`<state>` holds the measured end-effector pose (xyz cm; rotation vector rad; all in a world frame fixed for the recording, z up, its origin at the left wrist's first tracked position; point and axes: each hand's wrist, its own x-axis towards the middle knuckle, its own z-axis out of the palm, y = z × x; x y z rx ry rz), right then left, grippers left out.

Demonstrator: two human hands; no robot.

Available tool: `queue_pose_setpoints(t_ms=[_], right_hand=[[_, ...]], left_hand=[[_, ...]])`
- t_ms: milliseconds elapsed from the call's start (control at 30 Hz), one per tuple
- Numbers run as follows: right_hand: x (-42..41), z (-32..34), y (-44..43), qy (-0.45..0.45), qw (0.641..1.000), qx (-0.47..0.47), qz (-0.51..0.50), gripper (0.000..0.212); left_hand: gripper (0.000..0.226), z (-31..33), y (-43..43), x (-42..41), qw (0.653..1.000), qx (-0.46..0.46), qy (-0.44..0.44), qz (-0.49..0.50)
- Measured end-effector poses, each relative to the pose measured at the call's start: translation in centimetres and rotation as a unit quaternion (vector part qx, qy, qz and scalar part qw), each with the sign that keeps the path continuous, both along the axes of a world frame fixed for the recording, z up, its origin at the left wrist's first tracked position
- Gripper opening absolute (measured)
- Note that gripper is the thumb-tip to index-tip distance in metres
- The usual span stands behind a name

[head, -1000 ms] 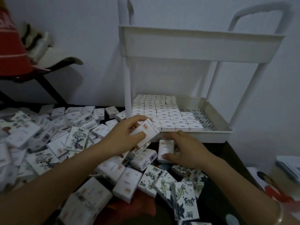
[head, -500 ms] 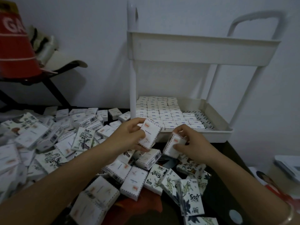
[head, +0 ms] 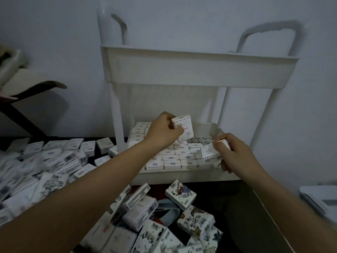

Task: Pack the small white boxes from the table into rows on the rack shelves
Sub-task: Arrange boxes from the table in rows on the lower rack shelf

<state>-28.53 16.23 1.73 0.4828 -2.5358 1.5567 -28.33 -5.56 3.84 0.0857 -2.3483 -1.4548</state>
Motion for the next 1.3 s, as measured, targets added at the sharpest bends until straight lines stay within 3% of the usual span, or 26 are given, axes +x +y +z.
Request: queue_pose_setpoints(t_ms=[233,467,533,633,700,767,867,1000,1133,1300], right_hand=[[-3.4,-1.1,0.4,-0.029,0.998,-0.038,-0.05,0.031],[-5.7,-1.3,0.2,0.055,0.992,-0.041,-0.108,0.009],[-6.6,-1.2,0.0,0.035,0.992,-0.074,-0.093,0.011],[-8.4,-1.1,-0.6,-0.045,0.993,-0.102,-0.043,0.034],[-9.7,-0.9,-1.1,-0.084,0.99,-0.106,-0.032,0.038],[-10.9,-0.7,-1.7,-0.059,0.996,-0.059,-0.043,0.03],[-12.5,-0.6,-2.7,0.046,0.985,0.15,-0.072,0.036],[-14.6,-0.5,-4.8,0.007,0.943,0.331,-0.029,0.049],[-15.1,-0.6,-6.1,-0.141,0.945,0.29,0.049,0.056],[-14.4,-1.3,-6.8,-0.157,0.923,0.347,0.056,0.065]], left_hand=[[0.028,-1.3,2.3,-7.6,0.983,-0.176,-0.026,-0.052],[0.033,-4.5,2.0,-9.3,0.939,-0.322,-0.041,-0.113],[0.031,-5.0,1.4,-9.2,0.932,-0.342,-0.029,-0.122],[0.03,-5.6,0.7,-9.2,0.921,-0.364,-0.008,-0.135],[0.032,-6.0,0.6,-9.1,0.915,-0.38,0.011,-0.136],[0.031,-6.2,0.6,-8.9,0.915,-0.379,0.024,-0.138],[0.026,-5.9,0.8,-8.5,0.906,-0.399,0.072,-0.123],[0.029,-5.0,0.8,-7.5,0.891,-0.429,0.08,-0.125],[0.032,-4.5,0.2,-5.8,0.919,-0.369,0.085,-0.112],[0.026,-4.4,-1.1,-2.9,0.944,-0.302,0.09,-0.097]])
